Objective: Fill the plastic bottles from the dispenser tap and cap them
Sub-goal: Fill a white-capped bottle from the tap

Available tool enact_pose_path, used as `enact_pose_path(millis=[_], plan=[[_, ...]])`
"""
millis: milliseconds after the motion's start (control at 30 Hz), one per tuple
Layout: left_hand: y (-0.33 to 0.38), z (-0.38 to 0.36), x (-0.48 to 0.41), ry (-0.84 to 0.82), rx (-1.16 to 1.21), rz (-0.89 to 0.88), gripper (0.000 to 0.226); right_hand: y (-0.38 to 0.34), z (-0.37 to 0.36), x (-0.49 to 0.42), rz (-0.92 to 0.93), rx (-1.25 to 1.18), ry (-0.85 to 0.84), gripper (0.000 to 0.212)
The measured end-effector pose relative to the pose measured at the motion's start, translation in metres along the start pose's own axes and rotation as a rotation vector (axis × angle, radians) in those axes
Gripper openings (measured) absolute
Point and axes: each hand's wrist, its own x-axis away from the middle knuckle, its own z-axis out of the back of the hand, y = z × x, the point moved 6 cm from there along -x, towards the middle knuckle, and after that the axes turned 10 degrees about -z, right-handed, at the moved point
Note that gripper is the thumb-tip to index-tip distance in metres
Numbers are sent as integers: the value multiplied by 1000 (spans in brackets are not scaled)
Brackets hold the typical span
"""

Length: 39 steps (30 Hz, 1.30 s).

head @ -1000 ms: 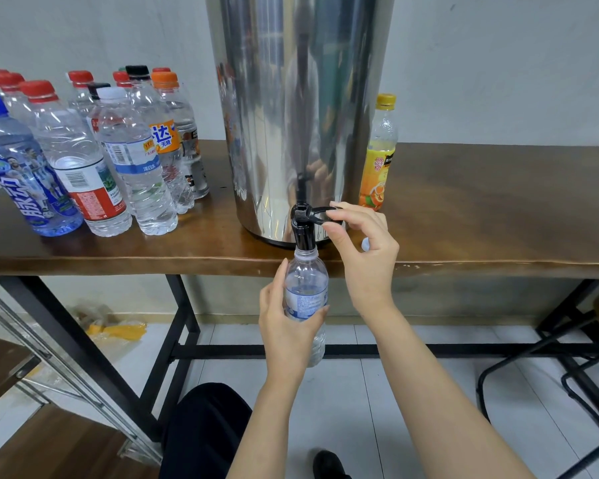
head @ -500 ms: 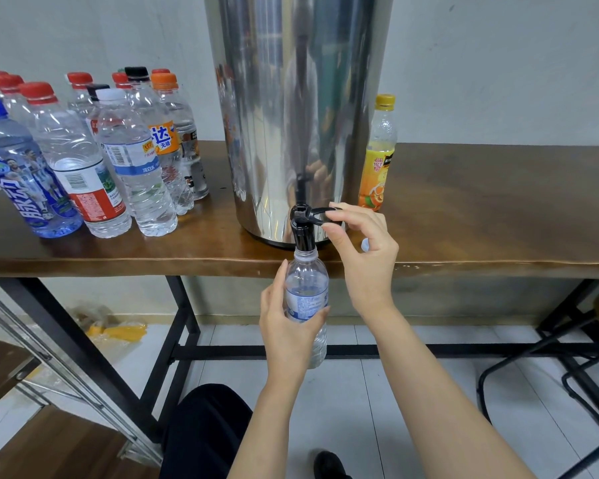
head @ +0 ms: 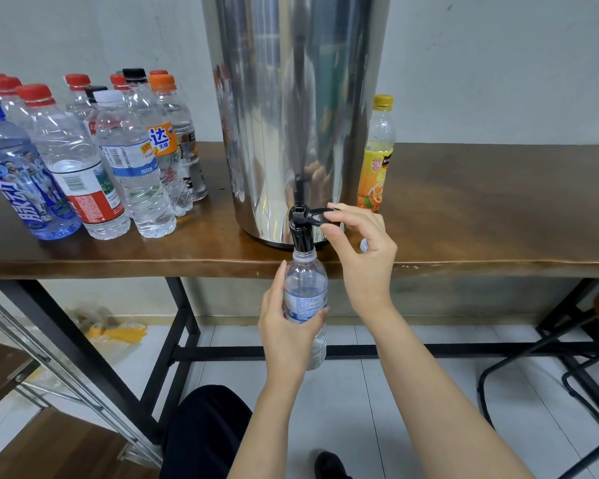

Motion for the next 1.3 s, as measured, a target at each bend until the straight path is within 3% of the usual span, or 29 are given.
enact_pose_path(millis=[1300], plan=[[1,2,1,-19,-2,53,99,1,0,0,-18,-7,-2,12]])
